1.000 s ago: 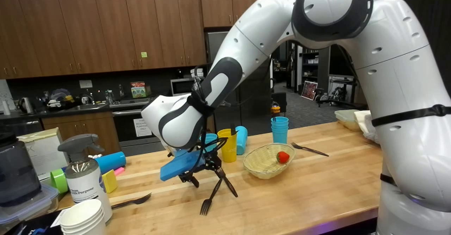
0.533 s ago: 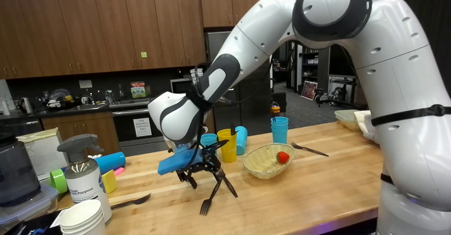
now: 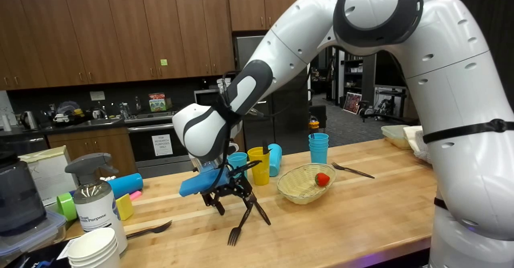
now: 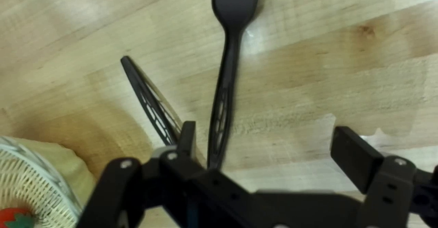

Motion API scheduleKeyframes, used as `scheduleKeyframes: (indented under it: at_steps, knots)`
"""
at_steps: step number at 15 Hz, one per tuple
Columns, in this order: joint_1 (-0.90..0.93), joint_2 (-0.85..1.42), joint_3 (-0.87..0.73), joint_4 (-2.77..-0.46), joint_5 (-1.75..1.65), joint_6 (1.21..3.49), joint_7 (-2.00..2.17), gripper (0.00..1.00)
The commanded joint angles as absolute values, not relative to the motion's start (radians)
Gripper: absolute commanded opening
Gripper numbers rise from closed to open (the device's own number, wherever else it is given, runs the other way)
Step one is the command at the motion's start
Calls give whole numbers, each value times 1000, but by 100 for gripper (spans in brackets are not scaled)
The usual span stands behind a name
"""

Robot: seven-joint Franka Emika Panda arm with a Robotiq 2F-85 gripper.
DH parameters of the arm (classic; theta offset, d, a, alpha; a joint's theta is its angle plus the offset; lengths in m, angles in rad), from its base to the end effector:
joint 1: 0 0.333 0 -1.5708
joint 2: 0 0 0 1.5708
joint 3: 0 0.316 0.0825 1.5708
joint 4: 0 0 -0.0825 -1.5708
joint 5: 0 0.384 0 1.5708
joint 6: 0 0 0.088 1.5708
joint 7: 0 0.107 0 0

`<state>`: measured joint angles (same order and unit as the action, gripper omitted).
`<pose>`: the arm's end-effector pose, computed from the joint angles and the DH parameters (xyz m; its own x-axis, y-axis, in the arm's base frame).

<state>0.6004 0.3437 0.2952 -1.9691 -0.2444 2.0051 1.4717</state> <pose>0.3750 0.4377 0.2835 0.9058 -0.4200 0.0557 -0.4169 -0.8599 0.2946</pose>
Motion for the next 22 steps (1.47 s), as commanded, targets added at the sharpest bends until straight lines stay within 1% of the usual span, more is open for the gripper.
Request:
scheduleKeyframes:
  at_steps: [1,6,14,18,19,22]
  knots:
    - [623,400,308,-2001,-203,2073,1558,100]
    - [644,419,287,-1973,-259,2093,1753,100]
    - [680,434,279,-1957,-333,2064,1944,100]
    - [674,409,283,-1954,-338,2019,1920,100]
    - [670,348,286,-1968,-328,1981,1920,100]
    - [671,349,286,-1966,-329,1977,1919,100]
